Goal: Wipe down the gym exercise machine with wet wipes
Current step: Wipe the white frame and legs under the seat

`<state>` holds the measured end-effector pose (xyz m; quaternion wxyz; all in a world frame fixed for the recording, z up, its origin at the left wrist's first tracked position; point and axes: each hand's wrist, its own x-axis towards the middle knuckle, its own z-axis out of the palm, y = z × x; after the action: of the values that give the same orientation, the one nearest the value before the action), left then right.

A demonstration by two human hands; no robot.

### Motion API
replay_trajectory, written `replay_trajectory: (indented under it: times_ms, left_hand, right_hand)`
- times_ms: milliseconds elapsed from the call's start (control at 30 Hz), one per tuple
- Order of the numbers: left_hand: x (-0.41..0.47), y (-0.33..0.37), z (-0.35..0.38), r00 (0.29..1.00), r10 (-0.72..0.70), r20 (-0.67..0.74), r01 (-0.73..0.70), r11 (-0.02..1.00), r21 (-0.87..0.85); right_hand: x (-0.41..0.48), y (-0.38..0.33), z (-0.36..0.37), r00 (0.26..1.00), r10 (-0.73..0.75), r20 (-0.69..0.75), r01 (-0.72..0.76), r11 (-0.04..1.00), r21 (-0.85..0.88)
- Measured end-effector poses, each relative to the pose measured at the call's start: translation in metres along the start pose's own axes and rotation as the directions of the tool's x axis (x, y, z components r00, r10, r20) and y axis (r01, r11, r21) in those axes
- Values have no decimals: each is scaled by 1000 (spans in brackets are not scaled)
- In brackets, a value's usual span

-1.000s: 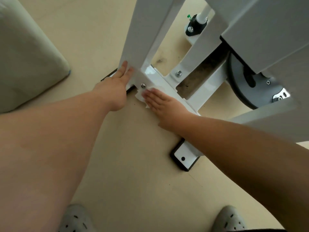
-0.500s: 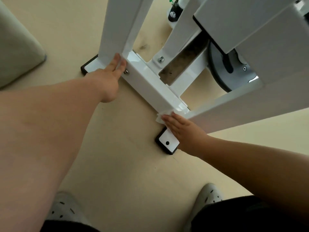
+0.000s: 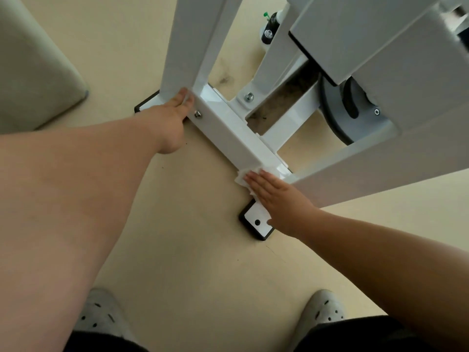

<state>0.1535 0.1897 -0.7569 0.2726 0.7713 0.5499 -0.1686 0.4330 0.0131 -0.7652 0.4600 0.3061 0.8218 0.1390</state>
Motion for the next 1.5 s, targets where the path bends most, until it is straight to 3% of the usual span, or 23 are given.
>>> replay_trajectory:
  times_ms: [467, 767, 867, 1033, 1133, 1200, 1267, 1333, 1367, 1400, 1500]
  left_hand:
    - [21, -41, 20, 996, -88, 15, 89, 988, -124]
    - [28, -24, 12, 997, -70, 21, 73, 957, -280]
    - [28, -18, 12, 998, -63, 10, 63, 946, -317]
    - [18, -20, -5, 998, -62, -10, 55, 949, -309]
    - [7, -19, -15, 997, -58, -50, 39, 948, -316]
    - [4, -17, -22, 995, -51, -84, 20, 941, -339]
    - [3, -14, -33, 991, -56, -124, 5, 924, -382]
    - [1, -7, -47, 983, -45, -177, -36, 904, -426]
    - [0, -3, -53, 978, -31, -205, -65, 893, -446]
    - [-1, 1, -58, 974, -12, -227, -97, 881, -462]
    - [-4, 13, -65, 970, 34, -242, -154, 853, -498]
  right_hand:
    - [155, 73, -91, 975, 33, -219, -65, 988, -141]
    - [121, 72, -80, 956, 120, -269, -130, 991, -22]
    - [131, 93, -99, 930, 221, -295, -199, 975, 103]
    - [139, 127, -144, 820, 428, -379, -310, 890, 335]
    - [125, 150, -177, 711, 581, -396, -352, 781, 515]
    - [105, 169, -199, 604, 708, -367, -398, 666, 631]
    - [81, 188, -221, 437, 818, -375, -433, 556, 709]
    - [64, 202, -240, 288, 860, -421, -455, 510, 730]
    - [62, 208, -243, 292, 857, -424, -468, 514, 719]
    - [64, 214, -243, 359, 843, -401, -491, 536, 687]
    - [80, 219, -220, 654, 709, -263, -567, 690, 450]
